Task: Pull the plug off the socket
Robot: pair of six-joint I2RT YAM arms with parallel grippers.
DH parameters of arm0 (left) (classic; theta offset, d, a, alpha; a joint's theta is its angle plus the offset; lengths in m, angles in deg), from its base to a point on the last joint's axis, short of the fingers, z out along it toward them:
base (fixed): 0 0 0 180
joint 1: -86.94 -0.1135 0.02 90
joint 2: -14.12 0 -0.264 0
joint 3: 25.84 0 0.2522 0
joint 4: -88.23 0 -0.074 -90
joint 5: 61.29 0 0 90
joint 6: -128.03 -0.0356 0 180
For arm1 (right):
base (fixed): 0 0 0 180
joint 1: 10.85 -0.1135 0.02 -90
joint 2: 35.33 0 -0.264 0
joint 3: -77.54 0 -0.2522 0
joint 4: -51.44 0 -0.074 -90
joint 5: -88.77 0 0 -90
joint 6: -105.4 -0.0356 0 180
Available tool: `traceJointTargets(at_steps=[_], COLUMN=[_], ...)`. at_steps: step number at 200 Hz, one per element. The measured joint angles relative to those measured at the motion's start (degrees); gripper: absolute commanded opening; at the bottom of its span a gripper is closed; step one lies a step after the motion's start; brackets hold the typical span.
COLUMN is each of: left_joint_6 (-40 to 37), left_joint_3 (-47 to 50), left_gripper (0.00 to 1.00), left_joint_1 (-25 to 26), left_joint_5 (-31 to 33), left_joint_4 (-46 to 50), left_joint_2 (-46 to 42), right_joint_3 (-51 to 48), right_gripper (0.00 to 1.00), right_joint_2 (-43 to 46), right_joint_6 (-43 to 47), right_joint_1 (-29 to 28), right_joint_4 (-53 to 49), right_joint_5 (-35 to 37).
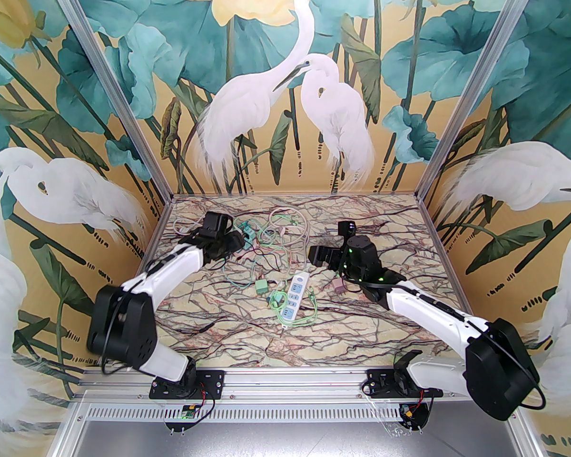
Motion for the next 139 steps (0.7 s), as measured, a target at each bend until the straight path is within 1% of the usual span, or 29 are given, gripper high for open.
traceJointTargets(at_steps=[21, 67, 88, 105, 139], left_joint_6=[0.6, 1.2, 1.6, 1.8, 2.1], left_joint_3=[-3.7, -7.6, -8.8, -9.2, -9.5], left_gripper=[0.51, 0.51, 0.50, 0.41, 0.41], left_joint_1=[-0.1, -0.2, -0.5, -0.6, -0.8], left_joint_5=[0.8, 1.8, 2.0, 2.2, 2.5], left_joint_4=[1.3, 3.5, 3.9, 3.9, 3.7], left_joint_2=[4.1, 10.6, 11.4, 12.2, 12.9], right_joint_3=[-0.5, -1.7, -1.8, -1.8, -1.8], right_gripper=[0.99, 0.99, 0.99, 0.99, 0.99], right_joint_2=[0.0, 0.0, -0.5, -0.8, -0.8], right_joint_6=[0.0, 0.0, 0.0, 0.0, 0.0], right_joint_1=[0.0, 0.0, 0.0, 0.0, 0.0], right_joint_4=[0.6, 1.2, 1.9, 2.1, 2.3], right_joint_5=[0.0, 0.0, -0.2, -0.4, -0.5])
